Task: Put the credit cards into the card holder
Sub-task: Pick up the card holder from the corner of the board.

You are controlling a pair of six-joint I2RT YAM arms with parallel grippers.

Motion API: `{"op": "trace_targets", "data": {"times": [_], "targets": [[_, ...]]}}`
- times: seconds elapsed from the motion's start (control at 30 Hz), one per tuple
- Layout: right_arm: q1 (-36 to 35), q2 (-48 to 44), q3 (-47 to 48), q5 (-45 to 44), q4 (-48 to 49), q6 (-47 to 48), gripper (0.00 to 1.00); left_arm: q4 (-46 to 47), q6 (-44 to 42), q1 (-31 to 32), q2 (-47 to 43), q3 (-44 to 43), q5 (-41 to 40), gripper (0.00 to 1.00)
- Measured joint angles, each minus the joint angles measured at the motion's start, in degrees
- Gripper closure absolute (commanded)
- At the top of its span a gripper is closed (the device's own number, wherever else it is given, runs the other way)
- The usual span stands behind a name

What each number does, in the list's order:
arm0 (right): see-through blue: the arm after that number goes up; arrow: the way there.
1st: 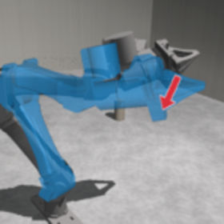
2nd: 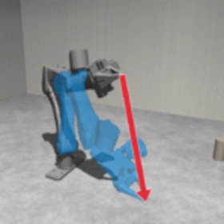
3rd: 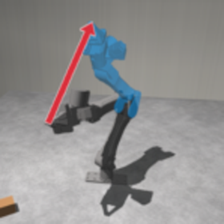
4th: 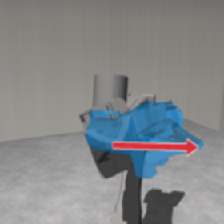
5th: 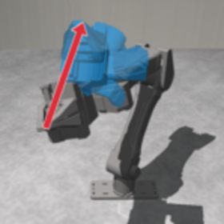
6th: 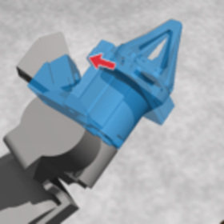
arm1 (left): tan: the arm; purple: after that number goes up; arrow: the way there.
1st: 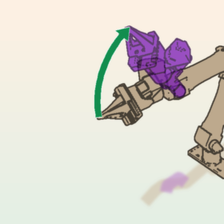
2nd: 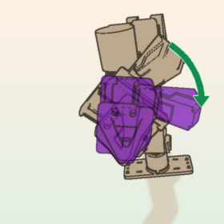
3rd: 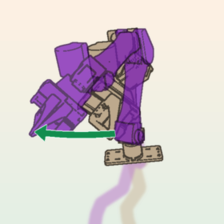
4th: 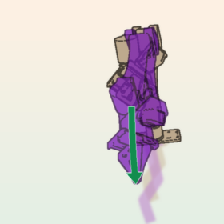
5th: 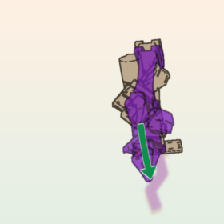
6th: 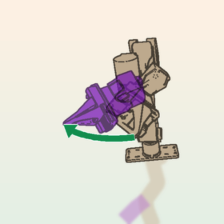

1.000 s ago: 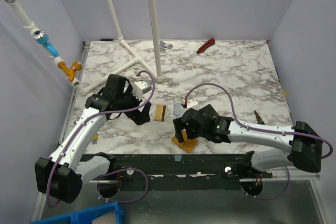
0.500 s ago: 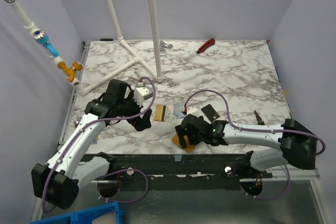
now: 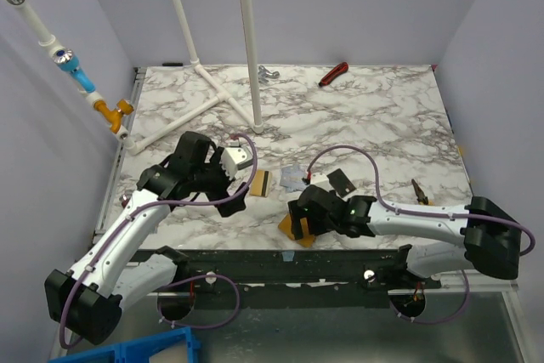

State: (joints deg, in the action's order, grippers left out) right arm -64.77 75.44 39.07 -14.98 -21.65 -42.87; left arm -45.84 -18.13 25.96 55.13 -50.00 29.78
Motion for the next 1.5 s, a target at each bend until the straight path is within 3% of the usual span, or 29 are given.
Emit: {"op": "trace_targets", "data": {"times": [0.13,0.33,0.67,0.8,0.93,1.1,1.23,1.33,1.4,1.5], "targets": [[0.79,-2.03,-1.36,1.53,-2.08,-3.26,0.02,0.9,-1.62,0.46,0.15,0.44,-2.01,0.05],[2.64,-4.31,-5.88,6.12,-0.94,-6.97,0.18,2.12,-3.43,1.73,0.31,2.12,-5.44,0.06],[16.79,-5.33,-11.15,18.23,9.64,-9.14,0.61,3.76,-5.11,5.2,0.24,3.04,-10.75,0.07],[18.32,-1.88,-10.16,19.12,11.5,-8.7,0.8,4.68,-6.54,7.45,-0.02,5.2,-13.84,0.06],[18.4,2.78,-6.78,20.17,12.63,-7.72,0.9,5.57,-8.04,9.7,-0.17,6.62,-16.85,0.04],[18.84,6.67,-2.58,20.22,13.07,-5.99,0.88,6.91,-10.16,13.57,0.94,7.08,-20.13,0.03],[19.91,7.02,-0.35,18.97,12.09,-4.44,0.73,9.57,-12.59,17.62,4.37,7.56,-22.82,0.05],[20.24,5.09,0.0,16.22,10.14,-3.67,0.53,12.13,-14.8,19.26,8.63,7.82,-25.2,0.09],[20.28,3.17,-0.2,14.82,8.48,-3.58,0.47,13.6,-15.37,19.43,11.13,7.65,-26.18,0.12],[20.26,-0.81,-2.23,14.8,7.96,-3.78,0.5,15.28,-15.69,19.43,15.69,6.64,-27.23,0.22]]}}
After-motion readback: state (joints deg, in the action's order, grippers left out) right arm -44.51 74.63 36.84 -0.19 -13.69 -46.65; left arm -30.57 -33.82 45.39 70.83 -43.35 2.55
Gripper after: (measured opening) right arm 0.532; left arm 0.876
